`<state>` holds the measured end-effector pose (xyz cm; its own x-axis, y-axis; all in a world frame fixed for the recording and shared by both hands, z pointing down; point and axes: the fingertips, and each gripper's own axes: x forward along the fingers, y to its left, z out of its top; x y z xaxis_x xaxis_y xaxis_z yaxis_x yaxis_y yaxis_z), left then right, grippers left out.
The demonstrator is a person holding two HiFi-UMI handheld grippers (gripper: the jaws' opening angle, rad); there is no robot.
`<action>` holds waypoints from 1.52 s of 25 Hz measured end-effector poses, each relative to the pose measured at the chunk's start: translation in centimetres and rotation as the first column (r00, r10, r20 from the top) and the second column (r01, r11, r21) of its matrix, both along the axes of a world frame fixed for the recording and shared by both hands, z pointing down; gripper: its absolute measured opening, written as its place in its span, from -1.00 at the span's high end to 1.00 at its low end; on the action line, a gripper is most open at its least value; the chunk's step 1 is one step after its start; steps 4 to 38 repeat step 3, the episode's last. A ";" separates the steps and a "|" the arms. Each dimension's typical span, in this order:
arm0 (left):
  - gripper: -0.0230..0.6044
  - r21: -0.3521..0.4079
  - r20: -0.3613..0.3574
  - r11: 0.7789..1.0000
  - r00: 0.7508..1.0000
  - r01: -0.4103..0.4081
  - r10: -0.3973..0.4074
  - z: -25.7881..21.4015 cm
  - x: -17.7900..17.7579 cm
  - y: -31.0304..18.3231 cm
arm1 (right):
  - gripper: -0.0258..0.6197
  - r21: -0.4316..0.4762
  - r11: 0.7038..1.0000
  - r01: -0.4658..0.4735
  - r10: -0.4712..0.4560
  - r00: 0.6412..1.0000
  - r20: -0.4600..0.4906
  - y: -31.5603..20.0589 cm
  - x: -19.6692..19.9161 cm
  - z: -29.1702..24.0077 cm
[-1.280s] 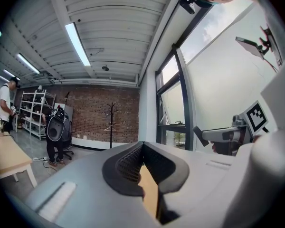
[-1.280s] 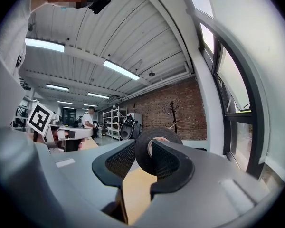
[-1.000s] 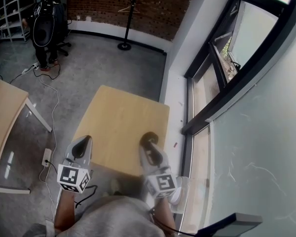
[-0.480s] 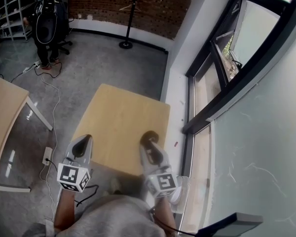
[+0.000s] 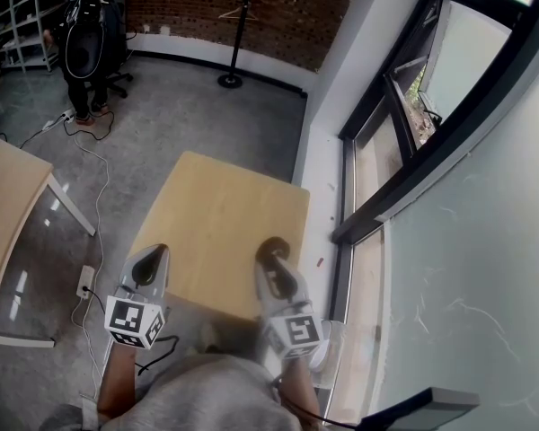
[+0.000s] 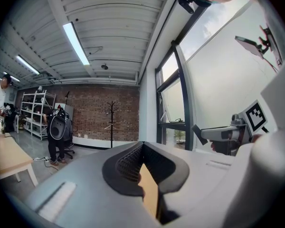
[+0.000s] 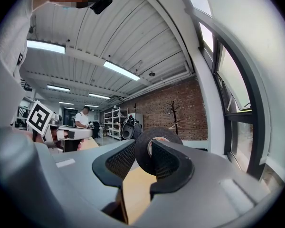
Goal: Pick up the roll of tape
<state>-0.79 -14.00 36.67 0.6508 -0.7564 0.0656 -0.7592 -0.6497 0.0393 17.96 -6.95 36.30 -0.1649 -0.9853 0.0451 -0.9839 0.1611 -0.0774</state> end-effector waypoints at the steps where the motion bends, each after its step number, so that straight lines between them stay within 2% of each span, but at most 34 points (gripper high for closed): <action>1: 0.93 0.000 -0.001 1.000 1.000 0.000 0.000 0.0 0.0 0.0 | 0.55 0.000 1.000 0.001 -0.001 1.000 -0.002 0.0 0.0 0.0; 38: 0.93 -0.001 -0.001 1.000 1.000 0.000 0.000 0.0 0.1 0.0 | 0.55 0.000 1.000 0.003 -0.003 1.000 -0.005 0.0 0.1 0.0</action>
